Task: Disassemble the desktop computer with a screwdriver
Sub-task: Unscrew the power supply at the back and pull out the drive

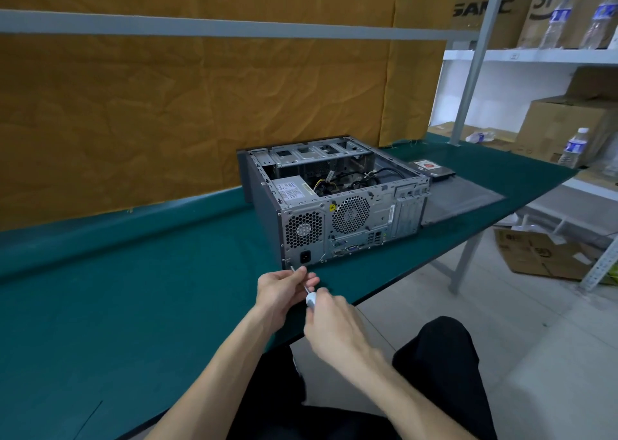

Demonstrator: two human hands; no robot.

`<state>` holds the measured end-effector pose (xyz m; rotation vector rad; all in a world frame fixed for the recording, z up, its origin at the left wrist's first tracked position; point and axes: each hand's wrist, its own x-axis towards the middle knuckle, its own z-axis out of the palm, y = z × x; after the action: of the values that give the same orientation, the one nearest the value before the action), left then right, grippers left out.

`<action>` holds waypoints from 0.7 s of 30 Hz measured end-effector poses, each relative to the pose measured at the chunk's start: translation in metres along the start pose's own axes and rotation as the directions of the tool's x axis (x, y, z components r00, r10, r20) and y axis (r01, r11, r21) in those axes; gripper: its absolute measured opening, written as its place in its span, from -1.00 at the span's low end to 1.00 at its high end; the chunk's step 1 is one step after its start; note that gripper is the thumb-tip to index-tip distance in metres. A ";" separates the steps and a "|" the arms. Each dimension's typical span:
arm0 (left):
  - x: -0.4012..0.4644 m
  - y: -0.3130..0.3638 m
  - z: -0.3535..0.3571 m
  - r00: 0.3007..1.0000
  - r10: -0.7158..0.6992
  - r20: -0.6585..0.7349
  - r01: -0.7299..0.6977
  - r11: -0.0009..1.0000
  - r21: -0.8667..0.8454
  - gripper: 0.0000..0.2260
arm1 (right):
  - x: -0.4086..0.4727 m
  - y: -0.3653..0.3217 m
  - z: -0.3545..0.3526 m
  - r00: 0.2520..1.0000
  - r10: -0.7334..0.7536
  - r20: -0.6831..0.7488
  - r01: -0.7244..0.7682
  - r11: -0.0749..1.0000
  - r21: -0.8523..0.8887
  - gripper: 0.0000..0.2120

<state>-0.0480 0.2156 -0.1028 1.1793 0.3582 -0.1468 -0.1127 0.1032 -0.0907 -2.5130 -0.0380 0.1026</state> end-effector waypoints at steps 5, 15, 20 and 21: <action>-0.001 0.005 -0.003 0.996 -0.042 0.076 0.047 0.997 -0.065 -0.80 | 0.005 0.006 -0.014 0.946 0.083 0.314 -0.281 0.697 0.660 -0.77; 0.001 0.003 -0.006 1.000 0.004 -0.027 -0.003 0.998 0.057 -0.88 | 0.008 0.014 -0.010 0.981 0.153 0.116 -0.190 0.855 0.482 -0.83; 0.000 0.006 -0.008 0.999 -0.033 0.028 0.035 0.997 -0.070 -0.86 | 0.006 0.017 -0.026 0.798 -0.007 0.603 -0.564 0.345 0.750 -0.66; 0.000 0.005 -0.009 0.999 -0.036 0.040 0.040 0.996 -0.086 -0.85 | 0.007 0.018 -0.027 0.807 0.010 0.590 -0.547 0.389 0.741 -0.67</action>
<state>-0.0483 0.2259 -0.1012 1.0834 0.3500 -0.1850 -0.1036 0.0734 -0.0793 -1.2874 0.2136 0.7390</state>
